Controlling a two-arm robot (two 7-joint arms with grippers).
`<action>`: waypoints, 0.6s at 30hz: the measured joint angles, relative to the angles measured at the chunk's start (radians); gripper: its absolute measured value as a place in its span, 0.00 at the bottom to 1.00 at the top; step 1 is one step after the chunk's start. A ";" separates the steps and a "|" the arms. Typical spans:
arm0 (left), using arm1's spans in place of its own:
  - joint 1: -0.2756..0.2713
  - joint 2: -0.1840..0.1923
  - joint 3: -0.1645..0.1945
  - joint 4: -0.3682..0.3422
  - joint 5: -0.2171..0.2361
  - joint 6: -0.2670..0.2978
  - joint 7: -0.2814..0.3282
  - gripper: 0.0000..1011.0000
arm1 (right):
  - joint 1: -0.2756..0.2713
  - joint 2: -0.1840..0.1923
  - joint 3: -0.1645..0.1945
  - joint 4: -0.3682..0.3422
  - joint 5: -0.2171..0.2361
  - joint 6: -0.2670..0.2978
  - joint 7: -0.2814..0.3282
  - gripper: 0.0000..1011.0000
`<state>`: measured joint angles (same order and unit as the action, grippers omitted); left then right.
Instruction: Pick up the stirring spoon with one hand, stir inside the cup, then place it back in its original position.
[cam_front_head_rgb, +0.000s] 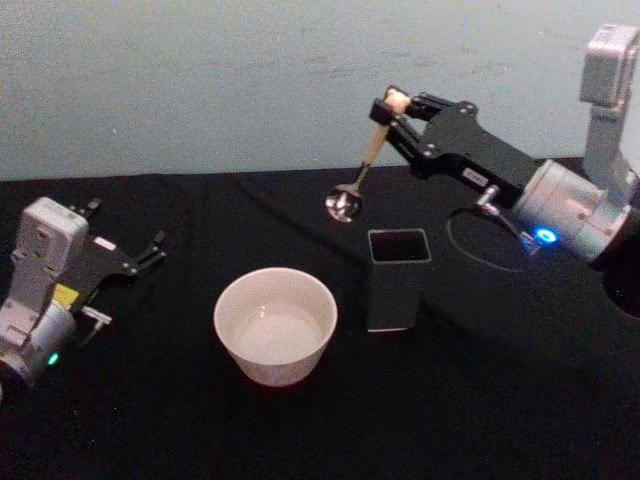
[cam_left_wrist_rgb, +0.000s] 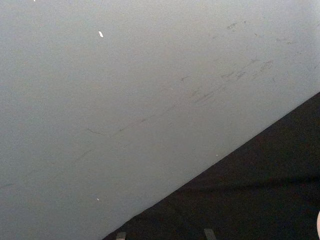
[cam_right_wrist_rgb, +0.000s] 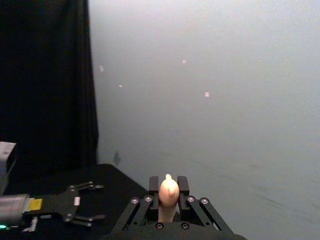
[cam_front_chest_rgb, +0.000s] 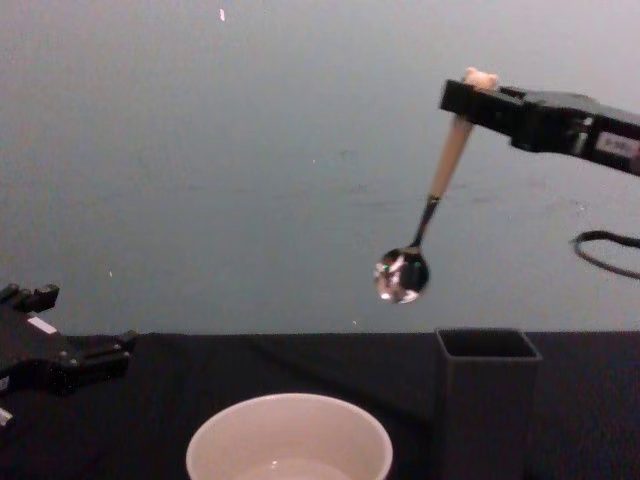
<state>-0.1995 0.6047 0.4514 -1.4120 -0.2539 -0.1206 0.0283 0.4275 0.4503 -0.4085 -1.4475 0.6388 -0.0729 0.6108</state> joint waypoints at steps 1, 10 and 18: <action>0.000 0.000 0.000 0.000 0.000 0.000 0.000 0.99 | 0.000 0.000 0.000 0.000 0.000 0.000 0.000 0.21; 0.000 0.000 0.000 0.000 0.000 0.000 0.000 0.99 | 0.059 -0.048 -0.083 0.088 -0.027 -0.029 0.082 0.21; 0.000 0.000 0.000 0.000 0.000 0.000 0.000 0.99 | 0.093 -0.078 -0.140 0.150 -0.055 -0.060 0.135 0.21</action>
<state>-0.1995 0.6047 0.4514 -1.4120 -0.2539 -0.1205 0.0283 0.5205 0.3720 -0.5480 -1.2977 0.5840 -0.1324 0.7460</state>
